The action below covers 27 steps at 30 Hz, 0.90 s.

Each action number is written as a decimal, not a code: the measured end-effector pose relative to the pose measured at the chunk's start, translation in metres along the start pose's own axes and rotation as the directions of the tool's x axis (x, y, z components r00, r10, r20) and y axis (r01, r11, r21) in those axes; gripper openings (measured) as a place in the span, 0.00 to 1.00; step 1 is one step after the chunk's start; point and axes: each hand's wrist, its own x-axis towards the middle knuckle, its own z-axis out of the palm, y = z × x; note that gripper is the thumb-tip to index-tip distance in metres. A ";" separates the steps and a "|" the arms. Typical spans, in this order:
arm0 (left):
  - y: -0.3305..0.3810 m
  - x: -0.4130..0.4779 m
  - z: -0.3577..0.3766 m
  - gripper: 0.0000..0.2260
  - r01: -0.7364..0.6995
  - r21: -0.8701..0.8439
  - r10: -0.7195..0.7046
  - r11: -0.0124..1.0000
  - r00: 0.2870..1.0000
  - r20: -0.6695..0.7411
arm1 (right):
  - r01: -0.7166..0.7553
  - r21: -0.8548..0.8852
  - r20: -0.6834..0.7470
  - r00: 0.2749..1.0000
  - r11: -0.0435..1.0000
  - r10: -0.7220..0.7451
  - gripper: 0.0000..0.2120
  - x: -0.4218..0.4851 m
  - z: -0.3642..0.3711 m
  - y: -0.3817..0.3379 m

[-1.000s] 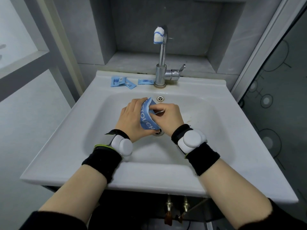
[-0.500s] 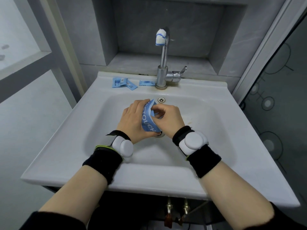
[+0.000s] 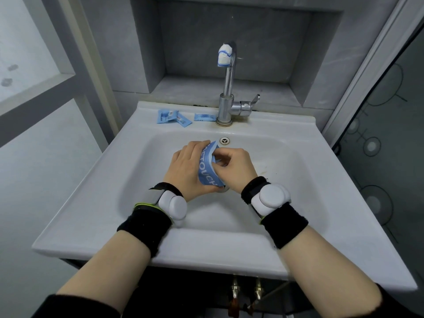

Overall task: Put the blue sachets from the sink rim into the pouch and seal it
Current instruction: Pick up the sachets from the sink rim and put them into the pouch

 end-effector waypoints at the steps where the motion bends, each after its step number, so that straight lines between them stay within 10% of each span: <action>1: 0.000 0.000 0.000 0.45 0.000 0.000 0.000 1.000 1.000 0.001 | -0.014 0.028 -0.003 1.000 1.000 0.014 0.09 0.000 0.000 0.000; 27: 0.001 -0.001 0.000 0.46 -0.029 0.024 0.029 0.999 1.000 0.010 | -0.065 -0.146 0.061 0.995 0.987 0.074 0.07 0.000 0.000 -0.001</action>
